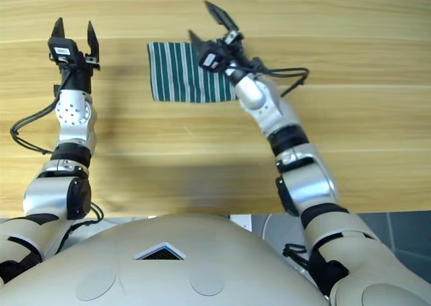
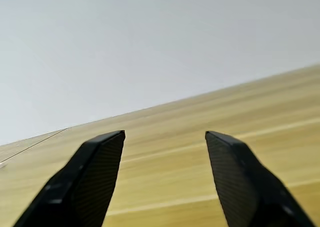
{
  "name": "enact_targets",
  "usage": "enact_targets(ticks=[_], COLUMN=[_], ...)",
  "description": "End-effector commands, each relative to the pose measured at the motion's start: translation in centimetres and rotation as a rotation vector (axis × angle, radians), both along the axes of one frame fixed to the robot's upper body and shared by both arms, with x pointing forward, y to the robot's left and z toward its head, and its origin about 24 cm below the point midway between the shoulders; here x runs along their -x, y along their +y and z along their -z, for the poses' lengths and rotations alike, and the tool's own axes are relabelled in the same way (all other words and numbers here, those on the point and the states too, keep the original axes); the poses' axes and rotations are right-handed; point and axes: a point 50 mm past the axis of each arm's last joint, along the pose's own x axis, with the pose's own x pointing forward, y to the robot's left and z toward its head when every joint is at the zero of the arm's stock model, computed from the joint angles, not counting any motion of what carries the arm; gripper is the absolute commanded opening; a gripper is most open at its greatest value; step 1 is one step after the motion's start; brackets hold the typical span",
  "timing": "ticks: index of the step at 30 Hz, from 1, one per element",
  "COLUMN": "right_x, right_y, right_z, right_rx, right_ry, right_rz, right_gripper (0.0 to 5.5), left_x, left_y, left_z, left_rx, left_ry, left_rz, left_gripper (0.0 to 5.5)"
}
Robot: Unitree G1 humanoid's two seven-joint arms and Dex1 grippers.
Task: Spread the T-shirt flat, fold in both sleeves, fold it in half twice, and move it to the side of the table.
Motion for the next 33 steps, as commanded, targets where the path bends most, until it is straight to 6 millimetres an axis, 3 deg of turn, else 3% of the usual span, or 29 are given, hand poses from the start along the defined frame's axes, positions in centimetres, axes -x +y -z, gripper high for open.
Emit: enact_targets(ticks=[1, 5, 10, 16, 20, 23, 26, 29, 33], right_x=[1.5, 1.0, -1.4, -2.7, -4.0, -4.4, -4.3, -1.8, 1.5], right_y=[2.3, 3.2, 1.0, -1.4, -4.4, -8.8, -15.6, -22.6, -27.2], right_z=[-1.1, 2.0, 5.6, 7.2, 7.3, 7.7, 6.6, 5.7, 5.4], right_rx=[-0.118, -0.111, -0.167, -0.326, -0.259, -0.255, -0.42, -0.646, -0.81], right_ry=[0.016, 0.234, 0.545, 0.818, 0.856, 0.866, 0.804, 0.686, 0.545], right_rz=[-0.038, -0.001, 0.197, 0.366, 0.567, 0.807, 1.179, 1.633, 1.968], right_gripper=[3.23, 3.23, 3.23, 3.23, 3.23, 3.23, 3.23, 3.23, 3.23], left_x=[0.5, 0.9, 1.2, 1.6, 1.8, 2.0, 2.5, 3.3, 4.2], left_y=[-0.2, 0.0, 0.0, 0.2, 0.4, 0.6, 1.2, 2.2, 2.9], left_z=[1.3, 1.9, 2.1, 2.4, 2.2, 2.3, 2.4, 2.5, 2.8], left_rx=[0.056, 0.093, 0.112, 0.121, 0.133, 0.15, 0.165, 0.172, 0.175], left_ry=[0.042, 0.055, 0.054, 0.054, 0.039, 0.032, 0.02, 0.0, -0.009], left_rz=[-0.025, -0.057, -0.069, -0.081, -0.097, -0.119, -0.156, -0.222, -0.269], left_gripper=[2.99, 2.99, 2.99, 2.99, 2.99, 2.99, 2.99, 2.99, 2.99])
